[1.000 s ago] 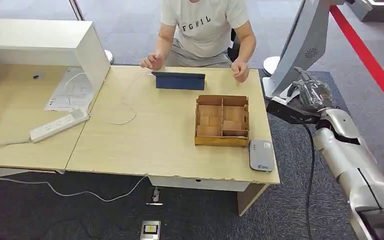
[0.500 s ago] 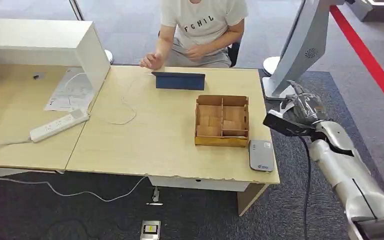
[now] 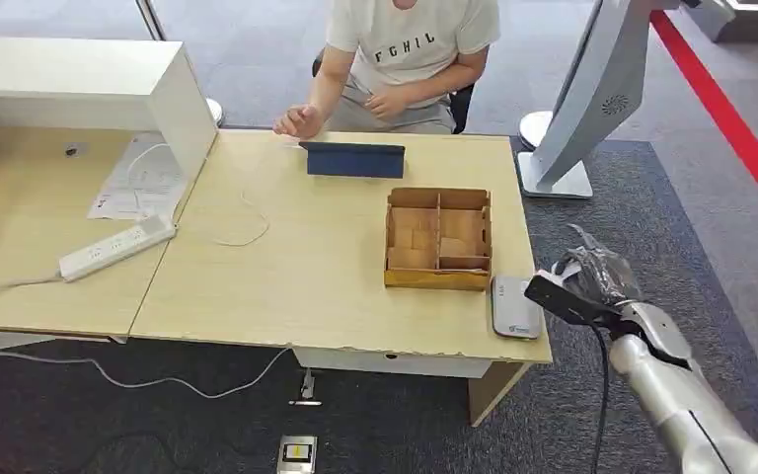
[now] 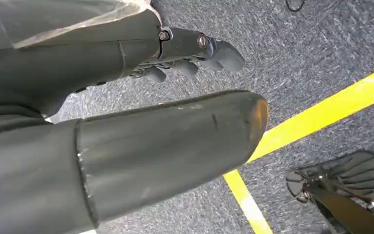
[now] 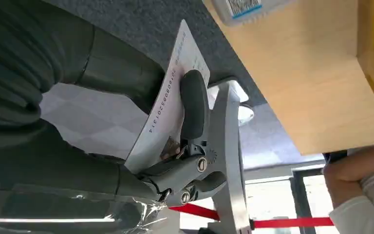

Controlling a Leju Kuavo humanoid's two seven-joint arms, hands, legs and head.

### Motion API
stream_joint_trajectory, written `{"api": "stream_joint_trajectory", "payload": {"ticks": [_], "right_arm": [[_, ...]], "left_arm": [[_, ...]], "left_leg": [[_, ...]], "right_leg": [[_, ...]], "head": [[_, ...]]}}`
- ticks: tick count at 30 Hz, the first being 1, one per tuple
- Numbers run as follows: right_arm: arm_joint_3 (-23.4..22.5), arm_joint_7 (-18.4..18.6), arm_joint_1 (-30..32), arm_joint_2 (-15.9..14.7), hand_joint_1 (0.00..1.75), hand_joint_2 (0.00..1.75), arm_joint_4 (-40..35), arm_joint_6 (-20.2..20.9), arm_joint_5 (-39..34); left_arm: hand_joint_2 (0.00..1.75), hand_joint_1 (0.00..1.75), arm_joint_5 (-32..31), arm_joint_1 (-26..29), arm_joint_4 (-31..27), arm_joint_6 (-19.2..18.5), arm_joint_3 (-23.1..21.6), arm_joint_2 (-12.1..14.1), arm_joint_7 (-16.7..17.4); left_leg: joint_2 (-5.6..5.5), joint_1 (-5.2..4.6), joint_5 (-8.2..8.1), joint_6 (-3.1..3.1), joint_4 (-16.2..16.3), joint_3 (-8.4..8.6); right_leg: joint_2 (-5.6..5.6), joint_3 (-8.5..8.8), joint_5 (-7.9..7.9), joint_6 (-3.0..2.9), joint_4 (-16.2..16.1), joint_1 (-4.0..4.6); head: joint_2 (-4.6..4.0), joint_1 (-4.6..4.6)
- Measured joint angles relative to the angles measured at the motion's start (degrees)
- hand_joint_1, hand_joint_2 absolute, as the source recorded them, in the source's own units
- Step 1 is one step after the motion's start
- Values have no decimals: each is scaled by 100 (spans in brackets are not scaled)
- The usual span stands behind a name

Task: Pass the card to the sensor for recognition and then transmit it.

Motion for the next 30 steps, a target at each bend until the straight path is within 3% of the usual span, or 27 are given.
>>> {"api": "stream_joint_trajectory", "payload": {"ticks": [14, 30], "right_arm": [[2, 33, 684, -136, 175, 175, -55, -107, -230], [0, 127, 593, -590, 175, 175, -612, -59, -577]], "left_arm": [[0, 0, 55, -1, 0, -9, 0, 33, 79], [0, 0, -15, -9, 0, -188, 0, 142, 26]], "left_leg": [[1, 0, 0, 0, 0, 0], [0, 0, 0, 0, 0, -1]], "right_leg": [[0, -1, 0, 0, 0, 0], [0, 1, 0, 0, 1, -1]], "head": [[0, 0], [0, 0]]}}
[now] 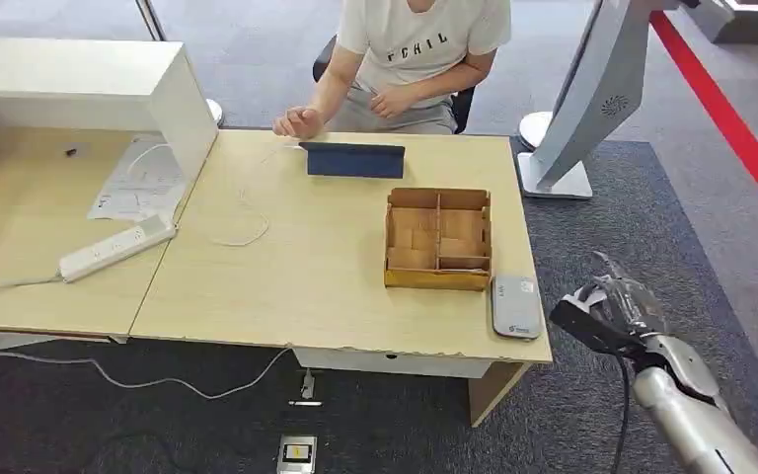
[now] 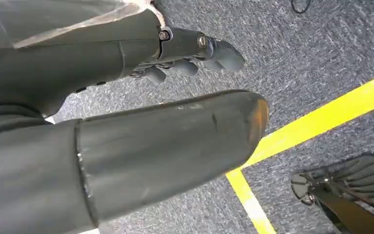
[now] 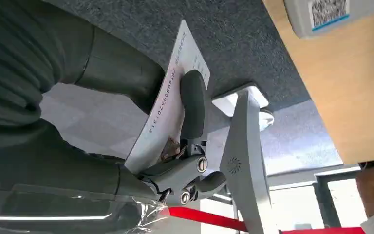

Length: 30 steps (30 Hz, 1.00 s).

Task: Pass the card to the sensor for recognition and then transmit it.

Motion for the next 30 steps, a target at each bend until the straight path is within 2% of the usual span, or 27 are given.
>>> {"api": "stream_joint_trajectory", "payload": {"ticks": [5, 13, 22, 27, 30], "right_arm": [[20, 186, 105, -87, 175, 175, -523, 153, -168], [133, 527, 548, -120, 175, 175, -1481, 184, -264], [308, 559, 949, -120, 175, 175, -2037, 74, -348], [402, 699, 1045, -116, 175, 175, -2372, 151, -269], [437, 649, 1018, -96, 175, 175, -2429, 201, -140]], "left_arm": [[0, 0, 39, -5, 0, -16, 0, 22, 9], [0, 0, 72, -6, 0, 4, 0, 31, 18], [0, 0, 72, -7, 0, -7, 0, 33, -24], [0, 0, 72, -11, 0, -15, 0, 33, -26], [0, 0, 72, -12, 0, -28, 0, 31, -48]], "left_leg": [[0, 1, 0, 0, 0, 1], [0, 2, 0, 0, -1, 0], [0, 1, 0, 0, -1, 0], [1, 1, 0, 0, -1, 0], [1, 1, 0, -1, -1, -1]], "right_leg": [[0, -1, 0, 0, 0, 1], [0, -1, -1, -1, 0, 2], [0, 0, -1, -1, 0, 2], [0, -1, -1, -1, 0, 2], [0, 1, -1, -1, 1, 2]], "head": [[0, 0], [0, 0], [0, 0], [0, 0], [0, 2]]}}
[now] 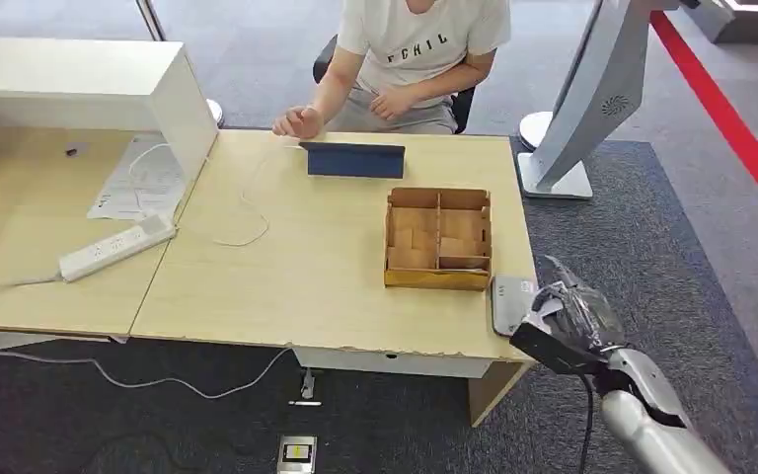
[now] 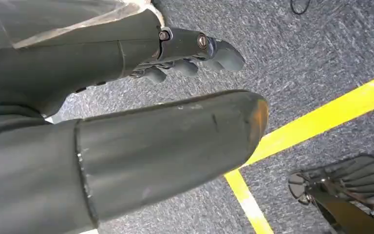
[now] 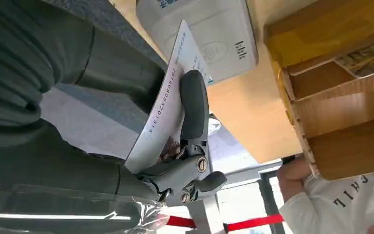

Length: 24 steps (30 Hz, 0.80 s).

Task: Pass the card to the sensor for recognition and then transmit it.

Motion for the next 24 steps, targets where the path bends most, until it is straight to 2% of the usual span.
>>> {"api": "stream_joint_trajectory", "payload": {"ticks": [7, 14, 24], "right_arm": [[42, -197, -338, 197, 175, 175, -4, 252, 400], [85, -306, -758, 464, 175, 175, 123, 308, 623], [125, -520, -1248, 676, 175, 175, 1214, 120, 717]], "left_arm": [[0, 0, -31, -13, 0, -59, -9, 2, -55], [0, 0, -83, -22, 0, -99, -37, 0, -140], [0, 0, -74, -16, -2, -125, -92, 0, -140]], "left_leg": [[1, 0, 2, -1, 0, 1], [0, 0, 2, -1, 0, 1], [-2, 0, 2, -1, 1, 0]], "right_leg": [[0, 0, 1, 0, 2, 0], [1, -1, 0, 0, 2, 0], [-1, -2, 0, 0, 0, 0]], "head": [[0, -2], [0, -2], [0, 0]]}}
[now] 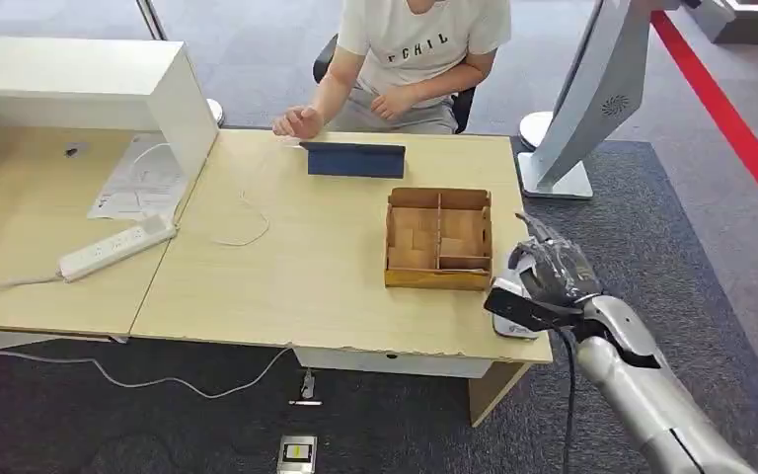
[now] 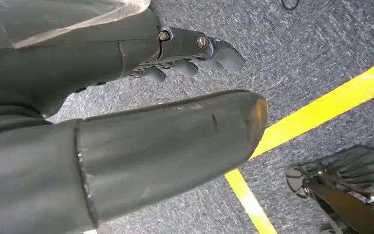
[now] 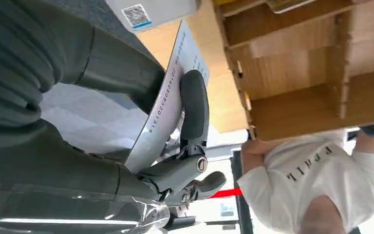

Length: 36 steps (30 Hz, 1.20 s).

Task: Pass the card to the sensor for recognition and then transmit it.

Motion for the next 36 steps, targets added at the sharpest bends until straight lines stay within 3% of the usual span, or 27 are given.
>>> {"api": "stream_joint_trajectory", "payload": {"ticks": [12, 36], "right_arm": [[-4, -103, -24, -37, 175, 175, 979, -72, 0], [-142, -221, 313, -219, 175, 175, 1475, -315, 98]], "left_arm": [[0, 0, 50, 8, 2, 2, -50, 0, 90], [0, 0, 87, 12, 0, 81, -52, 0, 94]], "left_leg": [[2, 0, -1, 0, 0, 0], [8, 0, -2, 1, 1, 14]], "right_leg": [[0, -3, 0, 0, -1, 0], [3, 9, 0, 0, -5, 0]], "head": [[0, 0], [0, -2]]}}
